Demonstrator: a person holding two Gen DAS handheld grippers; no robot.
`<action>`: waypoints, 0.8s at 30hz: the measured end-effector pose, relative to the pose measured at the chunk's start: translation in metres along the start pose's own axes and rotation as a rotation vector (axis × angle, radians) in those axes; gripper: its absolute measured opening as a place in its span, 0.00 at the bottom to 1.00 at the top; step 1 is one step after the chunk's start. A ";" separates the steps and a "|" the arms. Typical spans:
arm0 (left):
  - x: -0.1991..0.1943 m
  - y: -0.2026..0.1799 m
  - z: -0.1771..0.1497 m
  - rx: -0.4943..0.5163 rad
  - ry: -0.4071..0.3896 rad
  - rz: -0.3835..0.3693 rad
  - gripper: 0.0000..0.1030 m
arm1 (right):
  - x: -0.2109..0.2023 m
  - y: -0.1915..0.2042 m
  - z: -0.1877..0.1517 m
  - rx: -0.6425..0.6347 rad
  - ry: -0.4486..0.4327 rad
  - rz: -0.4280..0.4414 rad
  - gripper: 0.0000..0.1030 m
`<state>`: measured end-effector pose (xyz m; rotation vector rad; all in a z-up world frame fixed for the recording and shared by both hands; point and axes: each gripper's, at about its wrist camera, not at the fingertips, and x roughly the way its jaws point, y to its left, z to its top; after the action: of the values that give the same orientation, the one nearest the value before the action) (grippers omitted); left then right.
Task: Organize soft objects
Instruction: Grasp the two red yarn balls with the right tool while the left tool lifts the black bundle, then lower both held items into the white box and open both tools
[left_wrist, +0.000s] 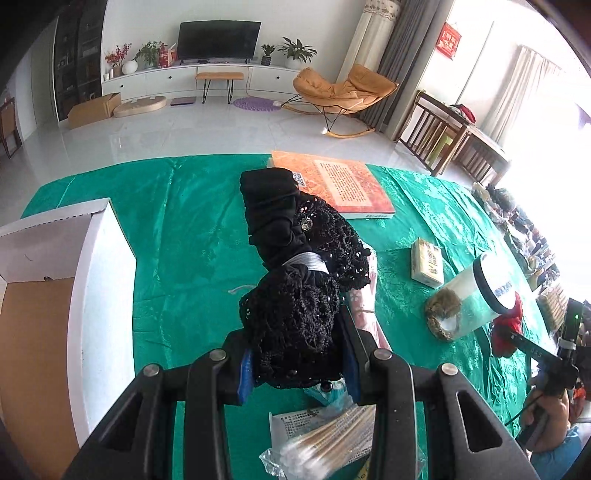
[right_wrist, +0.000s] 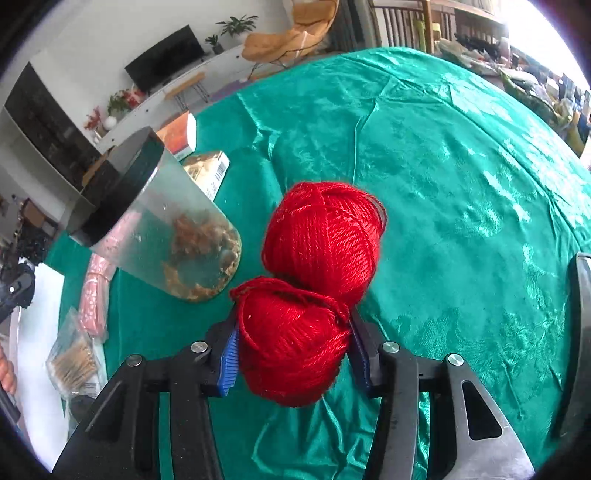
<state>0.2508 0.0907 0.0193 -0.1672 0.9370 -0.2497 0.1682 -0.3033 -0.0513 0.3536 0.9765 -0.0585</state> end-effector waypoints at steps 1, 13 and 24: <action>-0.007 -0.002 -0.003 0.002 -0.006 -0.008 0.36 | -0.007 0.002 0.008 -0.010 -0.031 -0.011 0.50; -0.112 0.029 -0.053 -0.077 -0.095 -0.064 0.36 | -0.082 0.053 0.049 -0.154 -0.228 0.009 0.50; -0.229 0.126 -0.134 -0.154 -0.160 0.202 0.36 | -0.155 0.261 -0.047 -0.411 -0.078 0.520 0.50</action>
<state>0.0292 0.2716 0.0871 -0.2293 0.8073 0.0230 0.0972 -0.0594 0.1219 0.2138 0.7713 0.5892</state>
